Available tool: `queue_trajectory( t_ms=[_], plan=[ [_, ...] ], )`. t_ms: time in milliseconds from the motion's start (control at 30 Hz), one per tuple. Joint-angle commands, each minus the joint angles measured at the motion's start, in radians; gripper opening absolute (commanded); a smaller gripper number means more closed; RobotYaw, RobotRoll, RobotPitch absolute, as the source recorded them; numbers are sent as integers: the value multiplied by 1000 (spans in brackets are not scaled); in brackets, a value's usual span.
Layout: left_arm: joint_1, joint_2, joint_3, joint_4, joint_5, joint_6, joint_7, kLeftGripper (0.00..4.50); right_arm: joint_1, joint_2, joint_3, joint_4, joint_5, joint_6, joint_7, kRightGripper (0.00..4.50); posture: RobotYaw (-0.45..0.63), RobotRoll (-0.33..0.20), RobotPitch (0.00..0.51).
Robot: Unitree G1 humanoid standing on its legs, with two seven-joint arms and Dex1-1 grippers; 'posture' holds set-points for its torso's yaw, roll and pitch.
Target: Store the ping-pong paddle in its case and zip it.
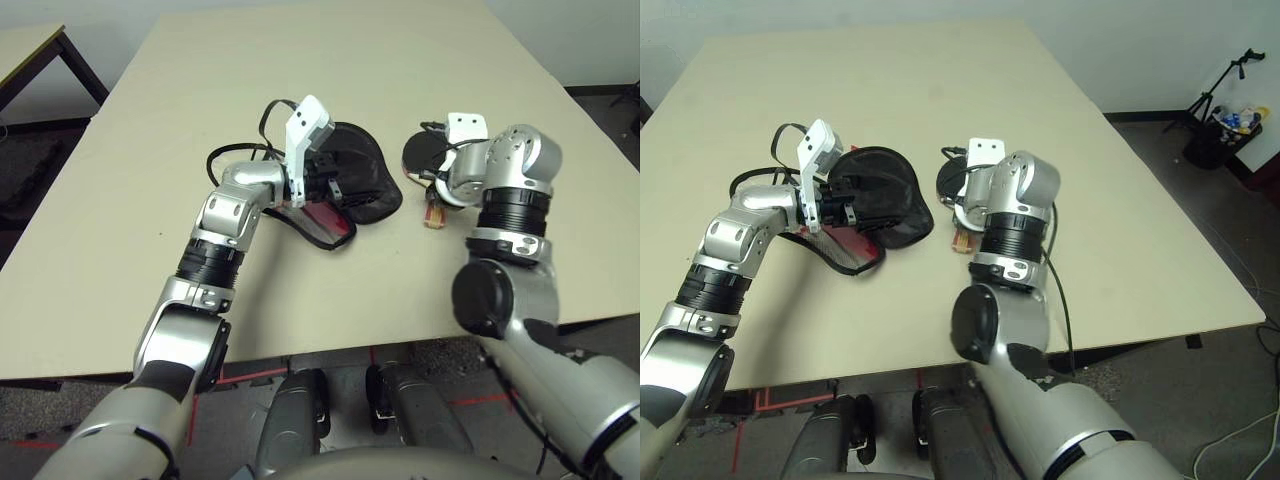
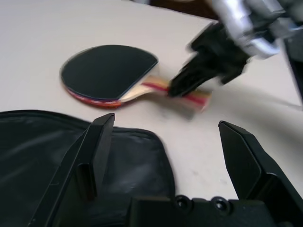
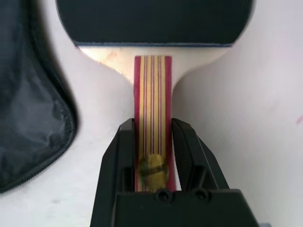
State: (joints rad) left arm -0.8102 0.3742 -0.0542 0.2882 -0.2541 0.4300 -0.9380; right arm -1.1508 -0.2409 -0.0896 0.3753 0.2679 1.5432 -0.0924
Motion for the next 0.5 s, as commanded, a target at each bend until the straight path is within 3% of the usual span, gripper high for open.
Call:
queue_trajectory(
  t_ms=[33,133,233,300,500],
  plan=[
    [0,23,23,-7,0,13,37,4500,-39,-84,311,26,43,-134,327,1172,-125,0,114],
    [20,49,35,-30,0,26,60,4500,-73,-114,411,77,33,-178,467,1170,-120,0,112],
    [43,77,72,-46,-9,41,98,4500,-99,-86,408,141,6,-223,502,1170,-88,0,109],
    [63,93,90,-59,-13,50,116,4500,-113,-60,389,185,-11,-255,501,1170,-77,0,108],
    [167,154,140,-131,-16,75,163,4500,-208,86,181,410,-25,-392,365,1170,-32,0,108]
  ],
)
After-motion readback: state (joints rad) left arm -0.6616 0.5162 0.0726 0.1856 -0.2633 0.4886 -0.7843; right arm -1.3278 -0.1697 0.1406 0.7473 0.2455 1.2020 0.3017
